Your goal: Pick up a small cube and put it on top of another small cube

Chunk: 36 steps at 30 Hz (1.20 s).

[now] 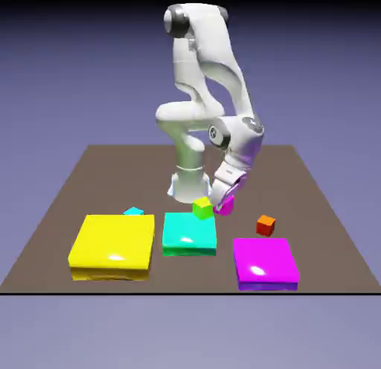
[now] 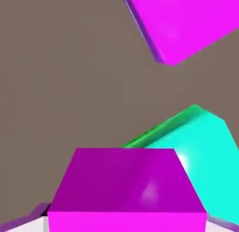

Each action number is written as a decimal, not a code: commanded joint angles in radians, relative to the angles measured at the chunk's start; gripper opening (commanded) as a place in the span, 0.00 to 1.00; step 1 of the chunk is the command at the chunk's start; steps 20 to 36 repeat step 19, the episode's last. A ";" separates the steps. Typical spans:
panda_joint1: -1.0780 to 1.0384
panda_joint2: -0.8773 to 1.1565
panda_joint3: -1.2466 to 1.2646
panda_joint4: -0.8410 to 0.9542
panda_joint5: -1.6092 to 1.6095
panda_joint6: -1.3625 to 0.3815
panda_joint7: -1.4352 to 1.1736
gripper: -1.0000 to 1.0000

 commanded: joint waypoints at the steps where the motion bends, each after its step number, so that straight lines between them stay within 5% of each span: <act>1: -0.010 -0.036 -0.015 -0.004 0.032 -0.039 0.045 0.00; 7: -0.073 -0.254 -0.105 -0.025 0.243 -0.272 0.304 0.00; 16: -0.080 -0.074 -0.067 -0.152 0.244 0.008 0.325 0.00; 17: -0.080 -0.074 -0.067 -0.152 0.244 0.008 0.325 1.00; 36: -0.081 -0.101 -0.069 -0.137 0.242 -0.035 0.326 1.00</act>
